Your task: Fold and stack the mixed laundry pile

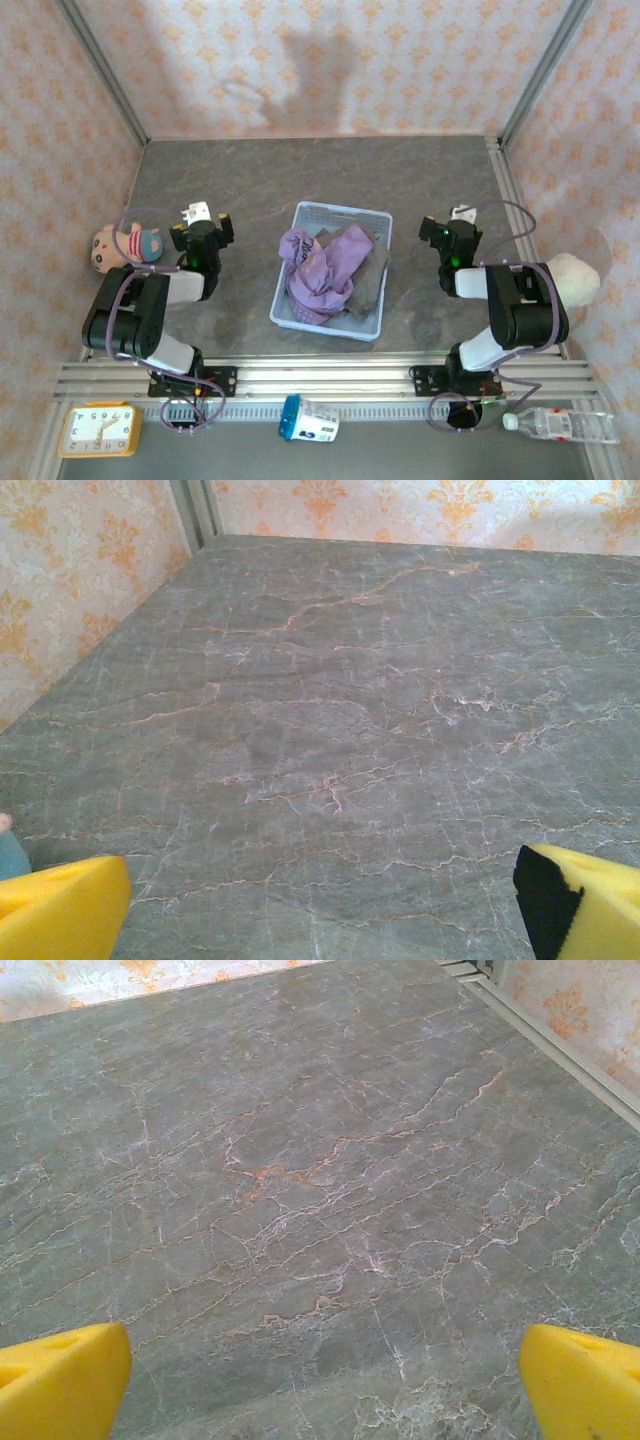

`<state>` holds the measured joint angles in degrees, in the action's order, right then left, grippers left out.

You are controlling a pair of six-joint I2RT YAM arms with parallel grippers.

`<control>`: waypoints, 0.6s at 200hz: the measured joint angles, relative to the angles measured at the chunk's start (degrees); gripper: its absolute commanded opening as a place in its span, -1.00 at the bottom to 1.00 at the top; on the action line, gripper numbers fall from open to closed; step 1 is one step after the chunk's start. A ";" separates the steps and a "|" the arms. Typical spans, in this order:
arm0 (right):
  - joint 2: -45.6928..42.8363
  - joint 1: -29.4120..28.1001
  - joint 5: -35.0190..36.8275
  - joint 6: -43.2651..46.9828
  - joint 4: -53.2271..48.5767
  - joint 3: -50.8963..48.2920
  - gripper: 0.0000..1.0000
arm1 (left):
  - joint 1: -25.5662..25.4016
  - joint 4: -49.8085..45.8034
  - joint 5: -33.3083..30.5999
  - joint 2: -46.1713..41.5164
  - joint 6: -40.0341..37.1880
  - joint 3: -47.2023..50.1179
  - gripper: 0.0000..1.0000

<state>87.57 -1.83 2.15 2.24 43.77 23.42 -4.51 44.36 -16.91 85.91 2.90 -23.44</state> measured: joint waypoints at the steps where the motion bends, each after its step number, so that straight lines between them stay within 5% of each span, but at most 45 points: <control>1: 0.00 0.00 -0.02 0.00 0.00 0.00 0.99 | 0.00 0.00 0.00 0.00 0.00 0.00 1.00; 53: -3.19 0.00 0.63 -0.22 -7.80 2.56 0.94 | -0.46 -2.01 -0.35 -0.46 -0.22 -0.15 1.00; 120: -14.49 -2.47 -1.49 -14.93 -44.06 23.65 0.75 | -2.54 -35.36 -1.18 -9.44 5.75 -22.25 0.99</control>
<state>73.08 -4.29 0.67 -12.69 -0.30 47.07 -7.05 8.99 -18.09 76.47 8.64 -45.69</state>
